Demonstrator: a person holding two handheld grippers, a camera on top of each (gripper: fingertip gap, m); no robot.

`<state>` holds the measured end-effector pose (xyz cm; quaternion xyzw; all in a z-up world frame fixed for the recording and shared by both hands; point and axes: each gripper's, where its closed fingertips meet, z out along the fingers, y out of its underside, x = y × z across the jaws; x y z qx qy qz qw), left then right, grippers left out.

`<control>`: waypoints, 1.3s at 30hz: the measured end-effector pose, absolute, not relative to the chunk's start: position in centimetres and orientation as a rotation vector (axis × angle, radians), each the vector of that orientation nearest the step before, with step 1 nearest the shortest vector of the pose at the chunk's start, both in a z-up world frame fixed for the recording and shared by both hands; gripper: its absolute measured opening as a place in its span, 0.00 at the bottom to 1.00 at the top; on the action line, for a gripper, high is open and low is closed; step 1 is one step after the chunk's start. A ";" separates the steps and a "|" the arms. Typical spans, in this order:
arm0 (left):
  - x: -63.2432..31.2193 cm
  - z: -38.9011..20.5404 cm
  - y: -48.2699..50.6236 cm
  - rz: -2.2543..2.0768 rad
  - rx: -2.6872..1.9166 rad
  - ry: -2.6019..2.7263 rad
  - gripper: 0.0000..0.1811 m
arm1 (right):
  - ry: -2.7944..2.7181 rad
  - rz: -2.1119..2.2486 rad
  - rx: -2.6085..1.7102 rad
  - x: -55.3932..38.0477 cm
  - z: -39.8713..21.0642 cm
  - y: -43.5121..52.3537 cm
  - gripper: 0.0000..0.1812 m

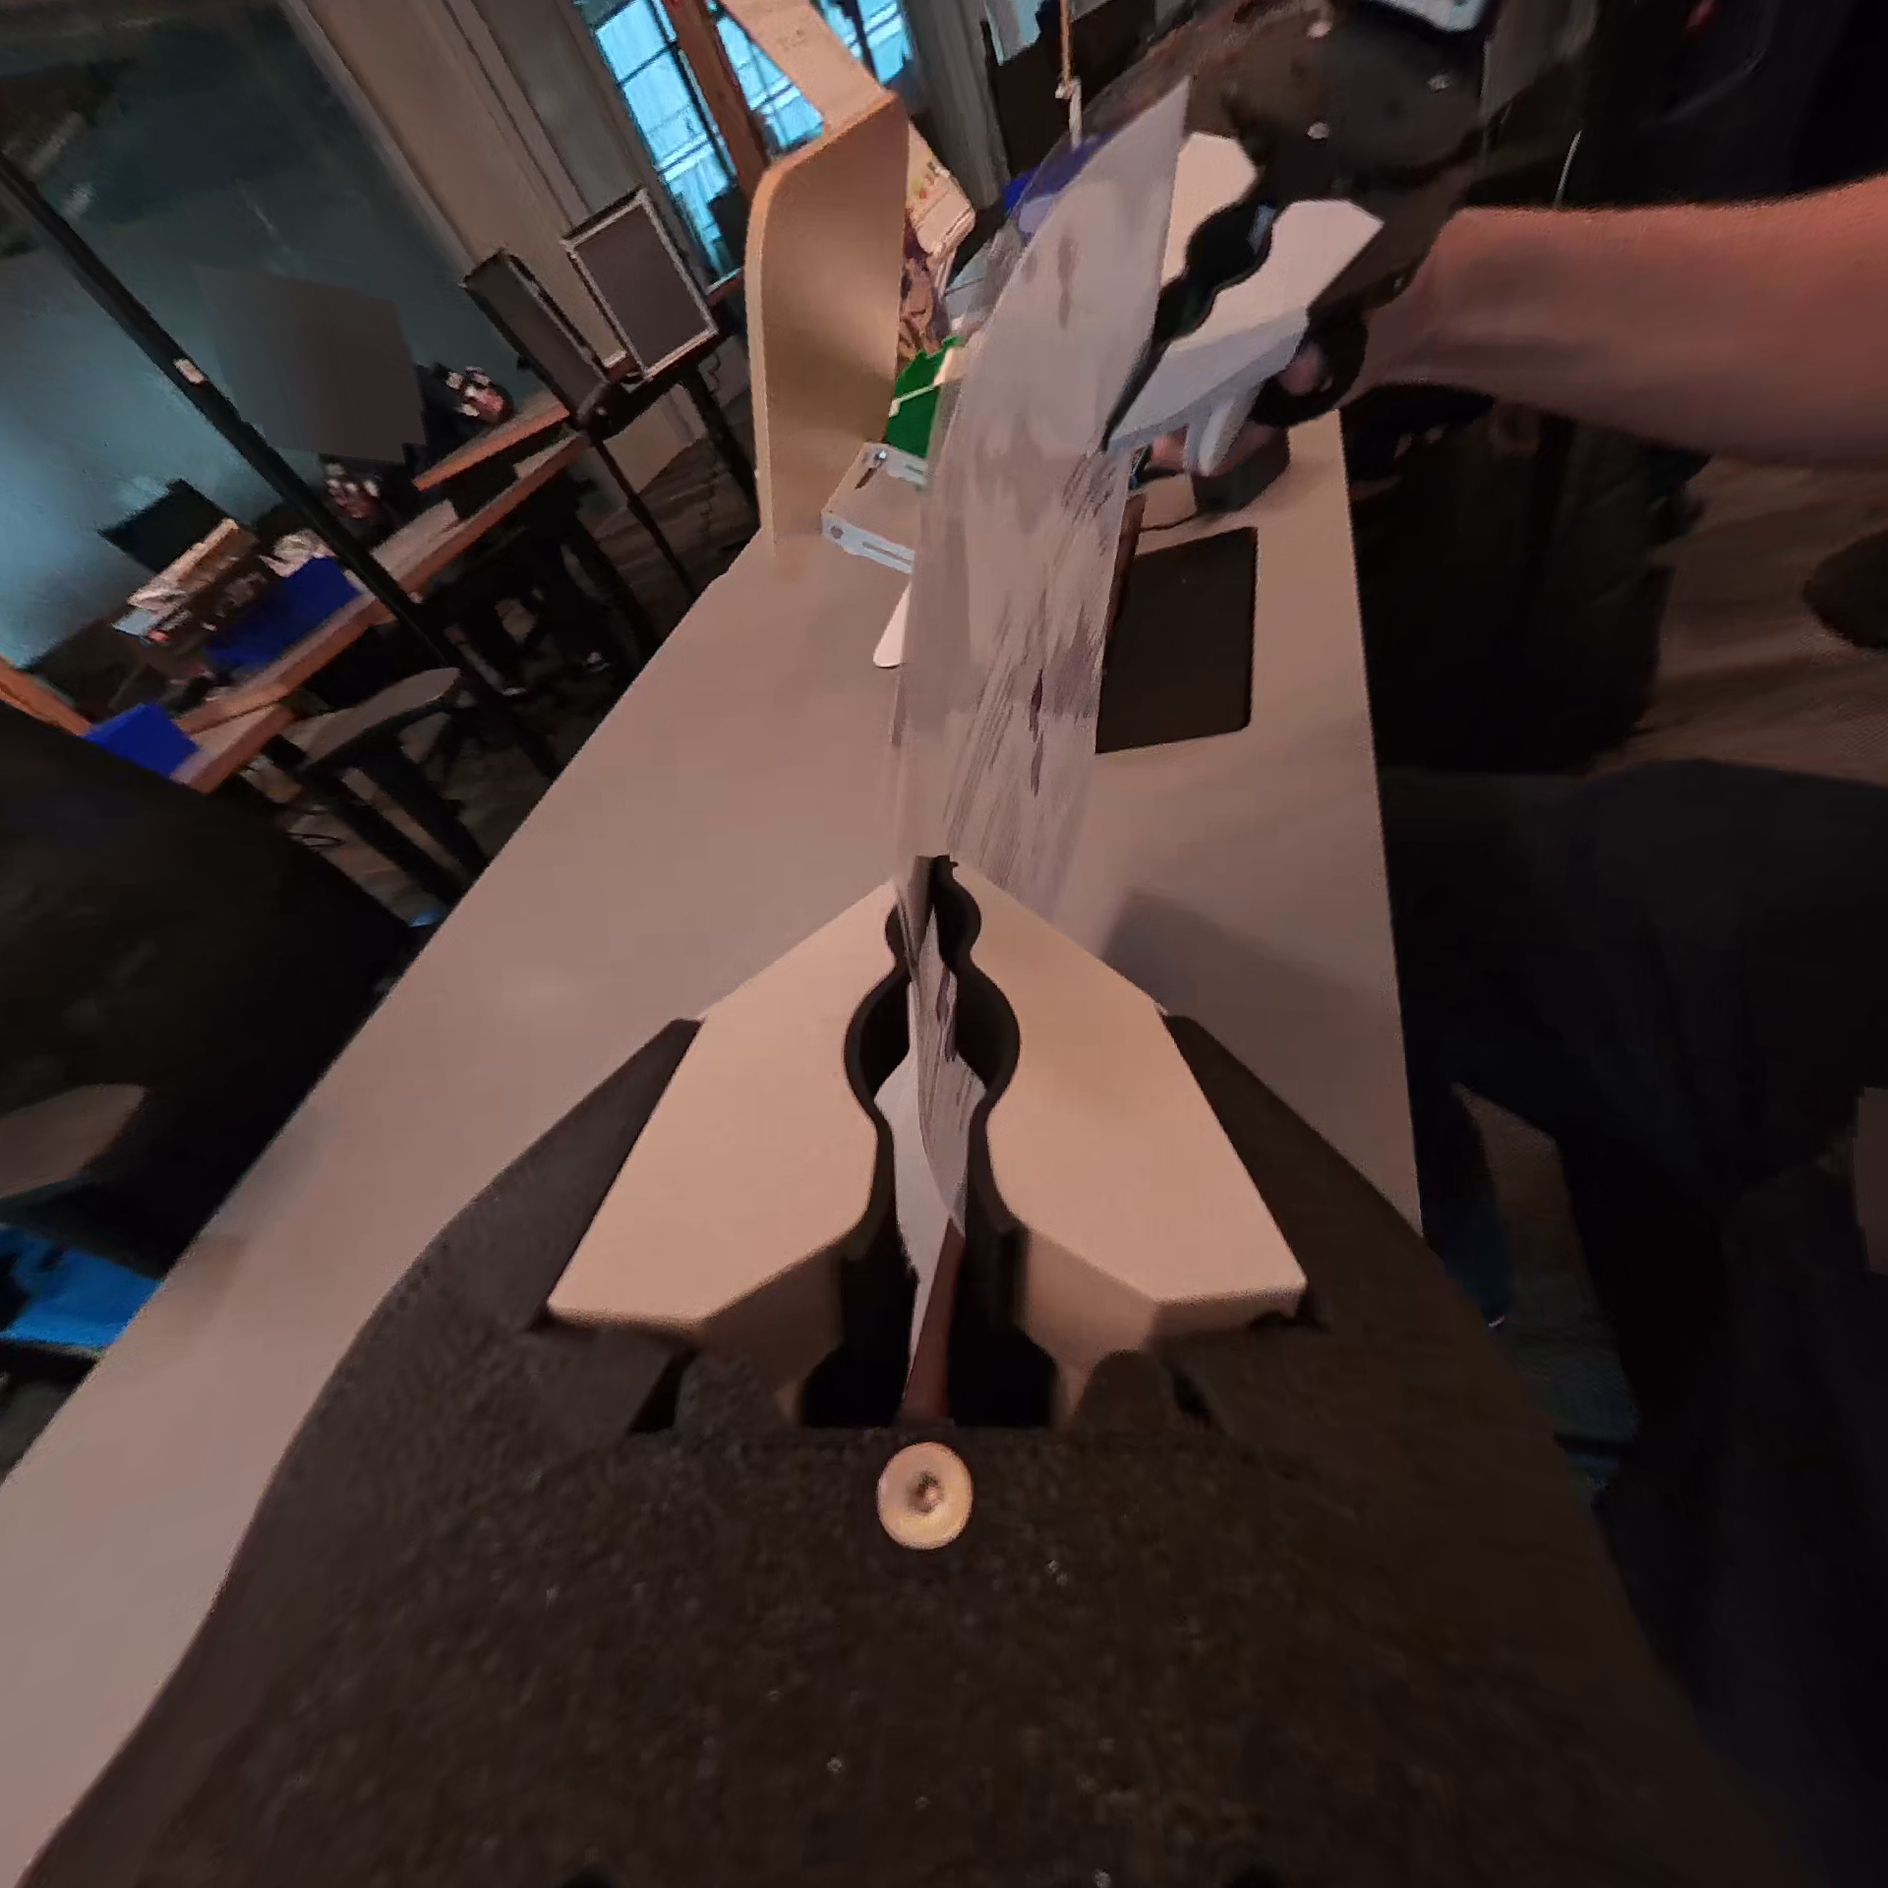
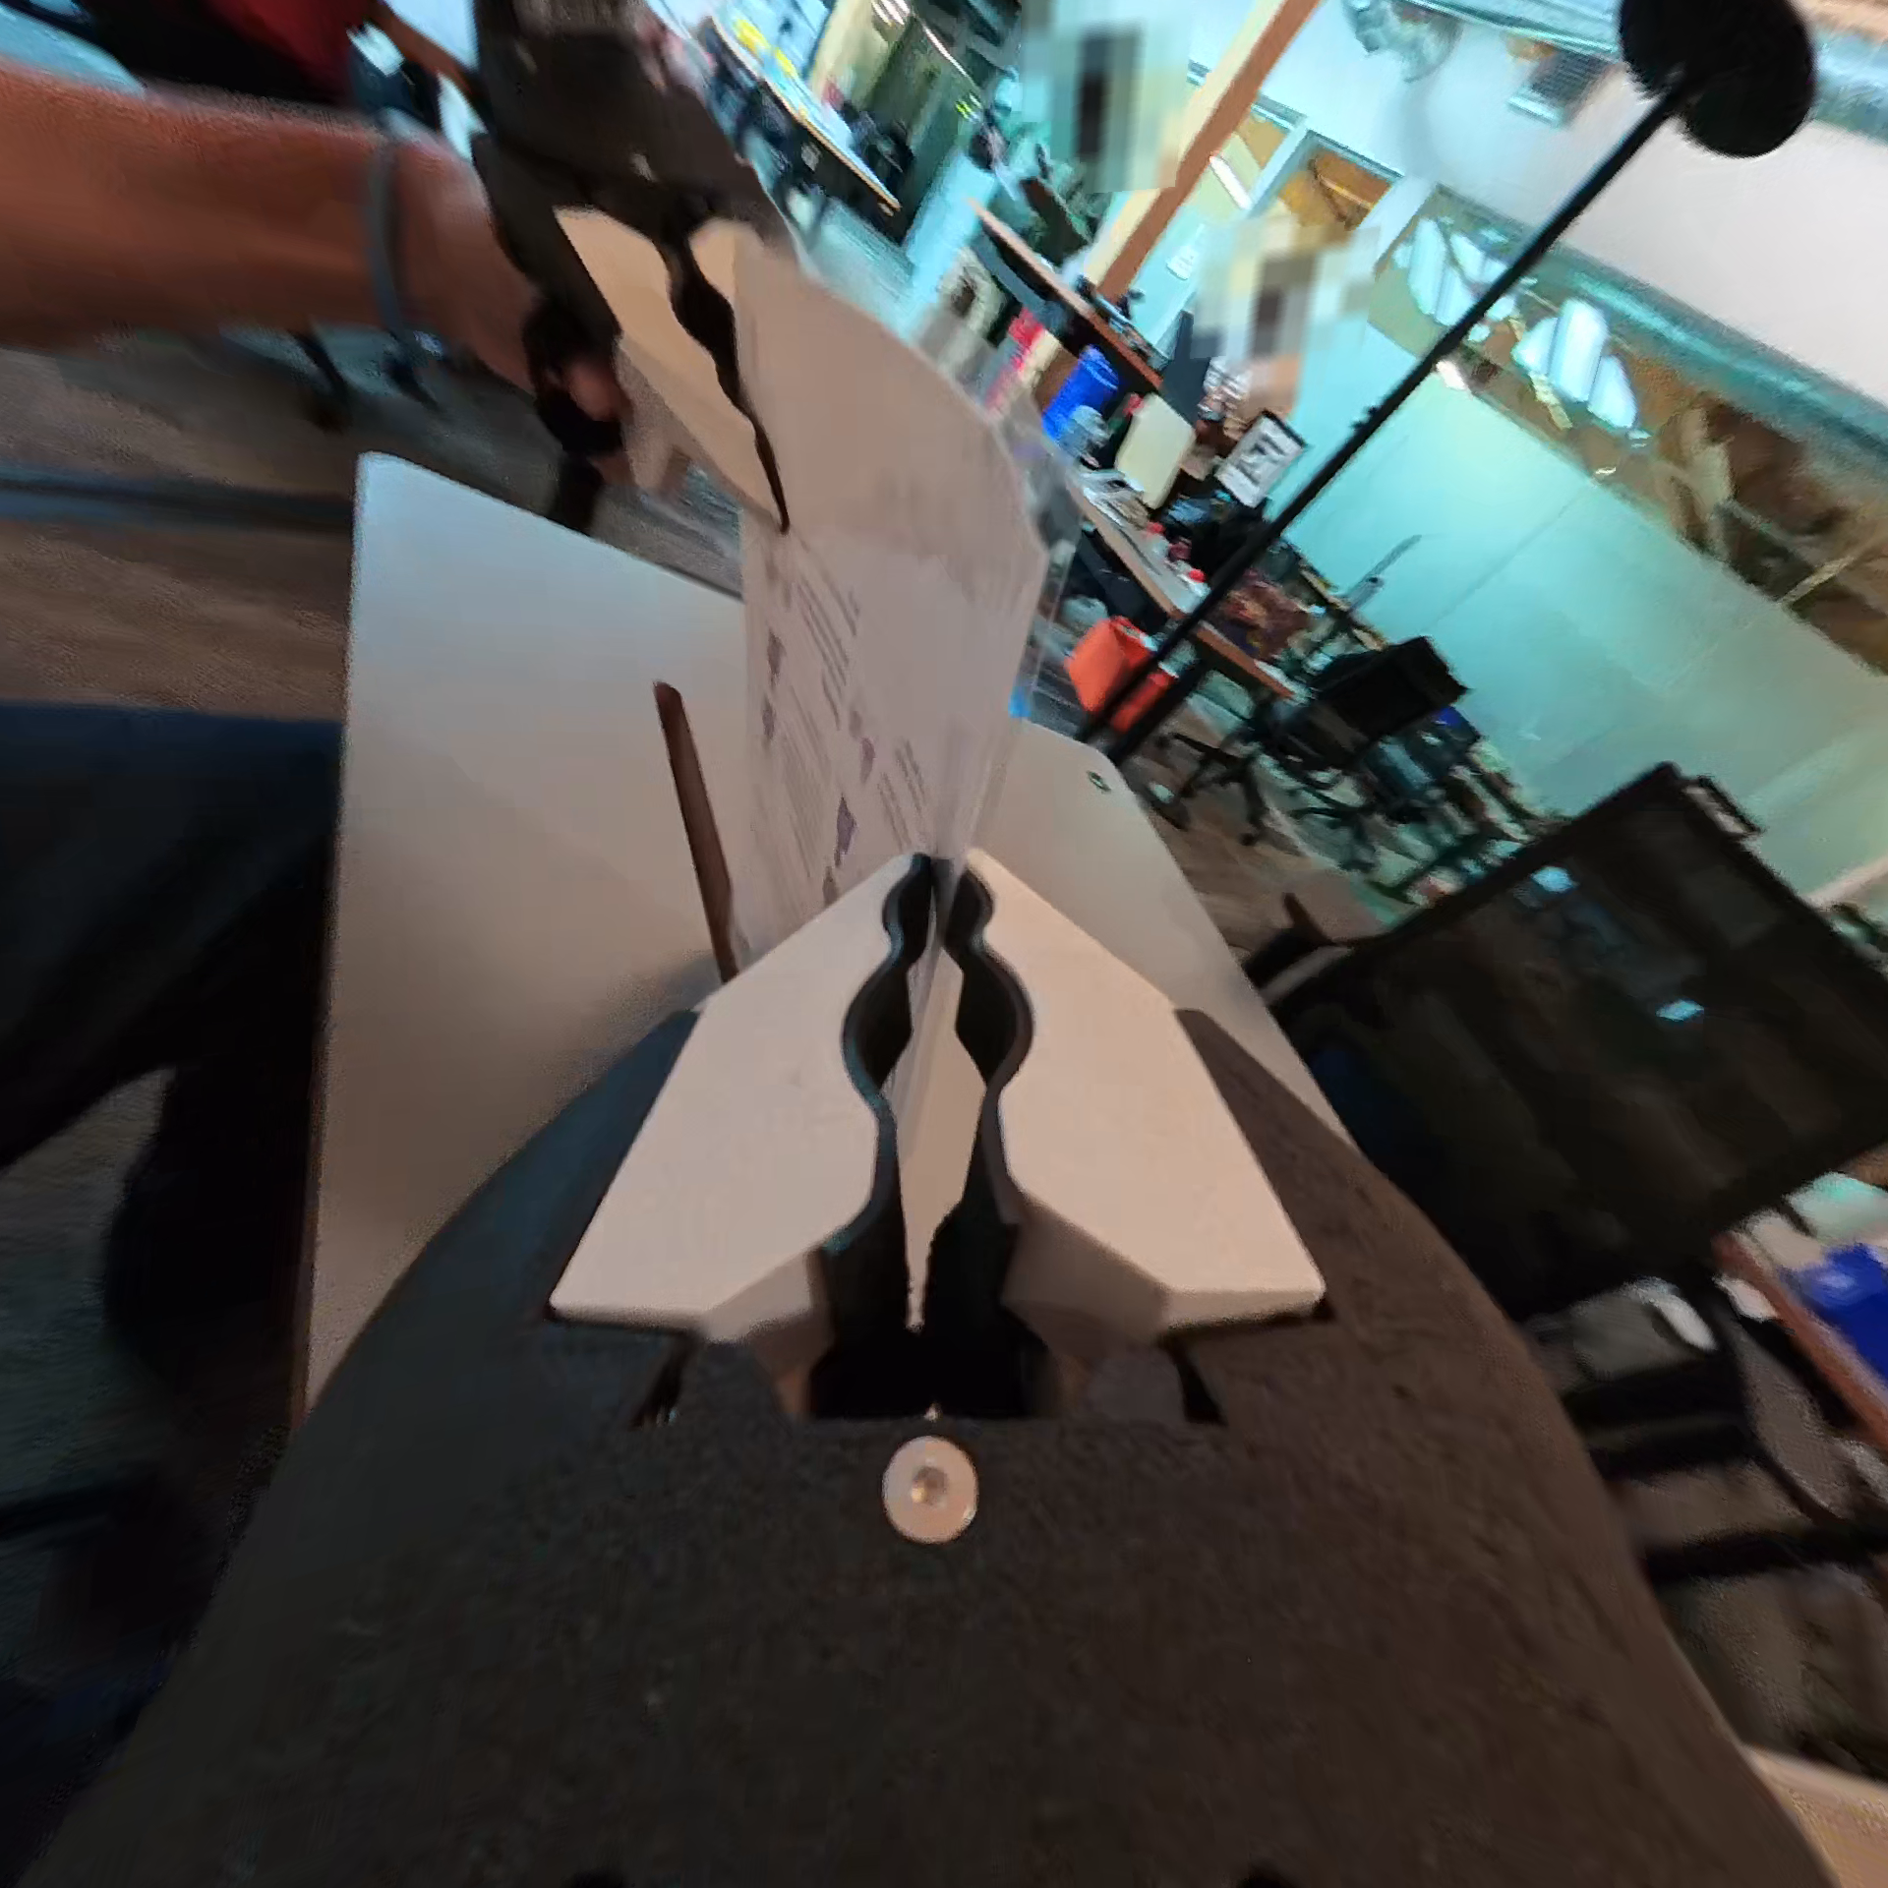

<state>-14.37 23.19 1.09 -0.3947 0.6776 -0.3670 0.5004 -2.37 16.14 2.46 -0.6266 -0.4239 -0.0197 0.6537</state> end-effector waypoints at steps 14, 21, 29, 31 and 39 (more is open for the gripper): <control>-14.6 -4.2 20.4 -0.537 -1.081 1.650 0.00 | -0.774 -0.310 -1.496 -1.5 -3.1 14.5 0.00; -13.3 -5.6 21.9 -0.520 -1.185 1.624 0.00 | -0.705 -0.269 -1.595 0.0 -5.0 16.1 0.00; -12.5 -8.5 23.6 -0.530 -1.343 1.635 0.00 | -0.674 -0.222 -1.721 0.8 -8.2 17.3 0.01; -12.5 -9.3 23.9 -0.566 -1.408 1.627 0.00 | -0.650 -0.189 -1.774 0.9 -9.0 17.4 0.01; -12.5 -10.9 23.9 -0.607 -1.535 1.603 0.04 | -0.552 -0.132 -1.914 1.6 -10.9 17.8 0.03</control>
